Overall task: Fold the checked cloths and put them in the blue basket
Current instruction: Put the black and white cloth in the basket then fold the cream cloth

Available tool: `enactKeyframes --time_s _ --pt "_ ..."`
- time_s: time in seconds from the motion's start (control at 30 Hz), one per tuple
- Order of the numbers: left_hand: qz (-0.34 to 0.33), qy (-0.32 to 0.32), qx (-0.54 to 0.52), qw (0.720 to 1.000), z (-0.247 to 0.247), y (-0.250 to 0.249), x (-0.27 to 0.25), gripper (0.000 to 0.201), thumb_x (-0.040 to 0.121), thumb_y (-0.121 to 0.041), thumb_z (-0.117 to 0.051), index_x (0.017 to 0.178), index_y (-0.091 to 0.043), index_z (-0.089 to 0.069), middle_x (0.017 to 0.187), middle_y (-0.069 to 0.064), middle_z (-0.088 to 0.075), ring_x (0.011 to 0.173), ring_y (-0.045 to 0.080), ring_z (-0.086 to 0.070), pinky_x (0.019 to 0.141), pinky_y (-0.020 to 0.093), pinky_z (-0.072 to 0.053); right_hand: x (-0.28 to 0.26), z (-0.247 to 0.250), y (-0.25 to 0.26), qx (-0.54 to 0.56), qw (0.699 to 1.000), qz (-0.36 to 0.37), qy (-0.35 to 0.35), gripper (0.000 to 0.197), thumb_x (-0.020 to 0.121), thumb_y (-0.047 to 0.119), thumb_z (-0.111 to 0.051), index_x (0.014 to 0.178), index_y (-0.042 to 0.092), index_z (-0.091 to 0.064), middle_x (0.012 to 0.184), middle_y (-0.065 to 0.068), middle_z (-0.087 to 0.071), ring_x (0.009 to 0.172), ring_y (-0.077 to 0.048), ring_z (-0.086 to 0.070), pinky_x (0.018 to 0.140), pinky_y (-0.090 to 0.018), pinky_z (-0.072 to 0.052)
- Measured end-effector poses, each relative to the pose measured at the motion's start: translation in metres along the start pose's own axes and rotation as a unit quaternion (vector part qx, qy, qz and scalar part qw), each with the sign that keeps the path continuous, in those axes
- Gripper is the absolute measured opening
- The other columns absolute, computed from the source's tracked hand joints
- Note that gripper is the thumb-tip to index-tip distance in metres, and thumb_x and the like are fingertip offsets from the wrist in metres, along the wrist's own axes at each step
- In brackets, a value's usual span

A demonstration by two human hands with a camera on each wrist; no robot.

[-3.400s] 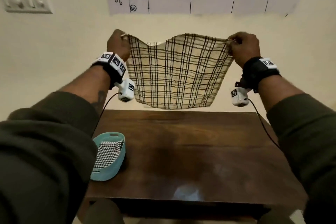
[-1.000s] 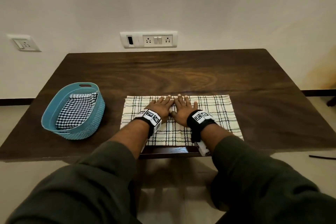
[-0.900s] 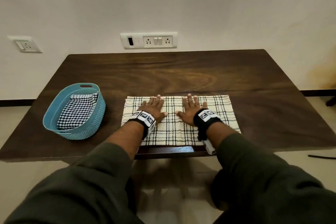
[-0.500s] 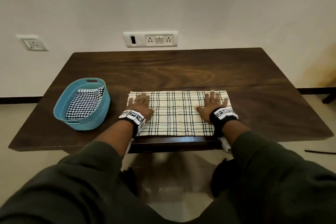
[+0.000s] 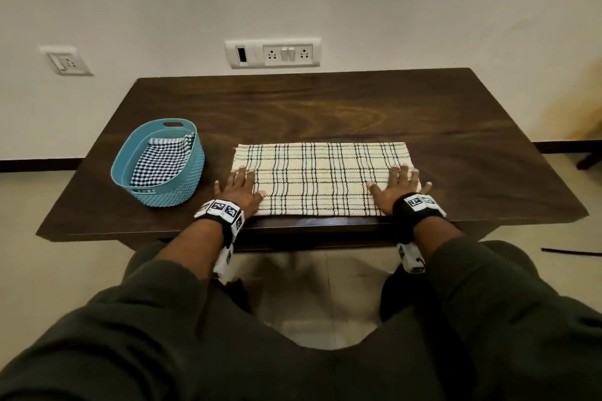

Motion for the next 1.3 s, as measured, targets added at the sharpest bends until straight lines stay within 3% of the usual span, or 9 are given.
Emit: enactKeyframes --time_s 0.13,0.27,0.37,0.7,0.8,0.87,0.93,1.03,1.3 --pt "0.001 -0.050 0.000 0.999 0.009 -0.030 -0.015 0.072 0.099 -0.054 -0.028 0.158 -0.019 -0.005 0.166 0.005 0.008 0.152 0.027 0.006 0.120 0.053 0.003 -0.017 -0.002 0.016 0.010 1.000 -0.009 -0.026 0.090 0.092 0.070 -0.015 0.157 0.013 0.008 0.163 -0.011 0.018 0.150 -0.033 0.017 0.115 -0.063 0.011" --pt "-0.126 -0.069 -0.008 0.990 0.001 -0.113 -0.040 0.066 0.101 -0.043 -0.028 0.158 -0.020 -0.005 0.166 0.002 0.007 0.152 0.024 0.007 0.122 0.050 0.000 -0.054 -0.031 0.106 0.012 0.988 0.151 -0.039 0.078 0.096 0.059 -0.021 0.156 0.021 0.011 0.163 -0.006 0.020 0.150 -0.028 0.020 0.114 -0.057 0.015" --pt "-0.118 -0.042 -0.008 0.992 -0.021 -0.111 -0.047 0.064 0.102 -0.045 -0.027 0.158 -0.025 -0.005 0.166 0.000 0.008 0.152 0.023 0.007 0.122 0.049 0.002 -0.067 -0.054 0.124 -0.009 0.982 0.189 -0.014 0.074 0.097 0.057 -0.022 0.156 0.026 0.010 0.163 -0.003 0.021 0.149 -0.028 0.023 0.116 -0.058 0.015" --pt "0.030 -0.093 -0.058 0.994 -0.025 -0.018 -0.055 0.069 0.100 -0.050 -0.029 0.159 -0.021 -0.007 0.166 0.000 0.006 0.152 0.023 0.005 0.121 0.048 0.004 -0.042 -0.027 -0.006 0.064 0.994 0.021 -0.086 0.081 0.096 0.063 -0.018 0.158 0.014 0.003 0.164 -0.010 0.014 0.150 -0.032 0.016 0.118 -0.054 0.011" --pt "0.047 -0.065 -0.099 0.992 -0.016 -0.020 -0.051 0.068 0.097 -0.043 -0.041 0.157 -0.021 -0.018 0.166 -0.001 -0.003 0.152 0.024 -0.001 0.121 0.051 0.001 -0.046 -0.025 -0.005 0.080 0.990 0.022 -0.112 0.081 0.097 0.060 -0.024 0.157 0.010 -0.004 0.165 -0.013 0.009 0.151 -0.033 0.013 0.119 -0.055 0.010" --pt "0.062 -0.059 -0.122 0.989 0.000 -0.021 -0.047 0.057 0.092 -0.036 -0.049 0.145 -0.017 -0.043 0.159 0.004 -0.028 0.148 0.027 -0.021 0.119 0.053 -0.009 -0.054 -0.015 0.003 0.101 0.984 0.021 -0.143 0.076 0.097 0.051 -0.037 0.154 0.005 -0.017 0.164 -0.019 -0.001 0.151 -0.036 0.006 0.118 -0.057 0.005" --pt "0.063 -0.096 -0.146 0.983 0.028 -0.025 -0.043 0.037 0.089 -0.033 -0.048 0.116 -0.013 -0.065 0.133 0.011 -0.058 0.126 0.032 -0.050 0.110 0.048 -0.030 -0.063 0.004 0.022 0.107 0.976 0.037 -0.185 0.063 0.093 0.041 -0.047 0.144 0.005 -0.035 0.158 -0.021 -0.020 0.146 -0.039 -0.012 0.116 -0.059 -0.008" --pt "0.042 -0.136 -0.175 0.974 0.058 -0.036 -0.040 0.028 0.088 -0.029 -0.045 0.091 -0.014 -0.068 0.104 0.013 -0.070 0.101 0.035 -0.063 0.091 0.039 -0.051 -0.067 0.021 0.046 0.112 0.976 0.022 -0.188 0.052 0.091 0.042 -0.048 0.130 0.007 -0.048 0.142 -0.018 -0.041 0.131 -0.038 -0.034 0.106 -0.055 -0.028" --pt "0.071 -0.039 -0.082 0.993 0.067 -0.023 -0.003 0.030 0.090 -0.027 -0.055 0.109 -0.007 -0.068 0.119 0.015 -0.066 0.109 0.033 -0.062 0.086 0.034 -0.049 -0.009 0.028 0.076 0.052 0.994 -0.004 -0.093 0.061 0.093 0.049 -0.041 0.143 0.014 -0.040 0.152 -0.012 -0.031 0.138 -0.036 -0.028 0.110 -0.060 -0.022"
Point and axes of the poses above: each hand's wrist, its own x-axis towards the middle knuckle, its own z-axis out of the back of the hand, y = z × x, the point moved 8 cm from there along x, towards the middle knuckle
